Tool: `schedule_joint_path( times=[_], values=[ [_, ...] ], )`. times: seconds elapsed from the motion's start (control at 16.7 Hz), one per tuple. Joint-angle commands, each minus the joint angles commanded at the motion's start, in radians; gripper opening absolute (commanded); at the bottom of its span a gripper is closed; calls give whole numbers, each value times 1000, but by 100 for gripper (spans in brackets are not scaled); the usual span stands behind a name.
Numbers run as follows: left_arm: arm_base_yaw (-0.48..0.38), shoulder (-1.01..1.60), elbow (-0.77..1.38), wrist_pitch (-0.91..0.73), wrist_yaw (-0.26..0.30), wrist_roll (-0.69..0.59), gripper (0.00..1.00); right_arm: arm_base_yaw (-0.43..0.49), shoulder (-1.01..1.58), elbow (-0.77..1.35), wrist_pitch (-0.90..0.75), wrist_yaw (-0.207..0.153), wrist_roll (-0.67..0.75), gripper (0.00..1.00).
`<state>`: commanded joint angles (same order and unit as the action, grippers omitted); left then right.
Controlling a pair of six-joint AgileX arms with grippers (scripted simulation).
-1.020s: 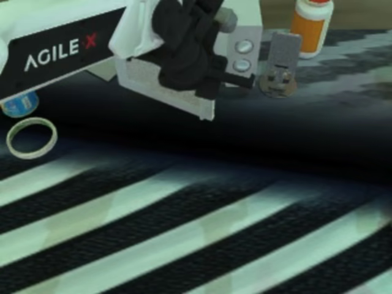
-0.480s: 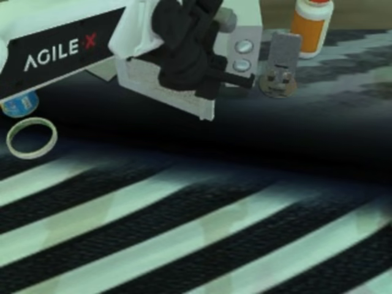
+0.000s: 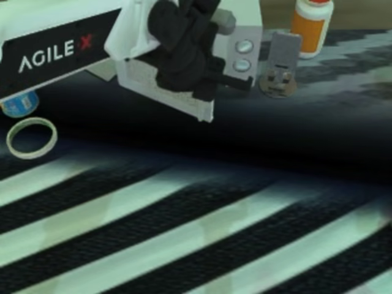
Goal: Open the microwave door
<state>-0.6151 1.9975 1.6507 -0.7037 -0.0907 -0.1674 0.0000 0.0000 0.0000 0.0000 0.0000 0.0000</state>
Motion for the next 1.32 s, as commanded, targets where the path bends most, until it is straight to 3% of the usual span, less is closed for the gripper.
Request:
schedule_joint_path(
  times=[0.24, 1.32],
  values=[
    [17, -37, -50, 22, 25, 56, 0, 0, 0, 0, 0, 0, 0, 100],
    [18, -37, -51, 22, 25, 57, 0, 0, 0, 0, 0, 0, 0, 100]
  ],
)
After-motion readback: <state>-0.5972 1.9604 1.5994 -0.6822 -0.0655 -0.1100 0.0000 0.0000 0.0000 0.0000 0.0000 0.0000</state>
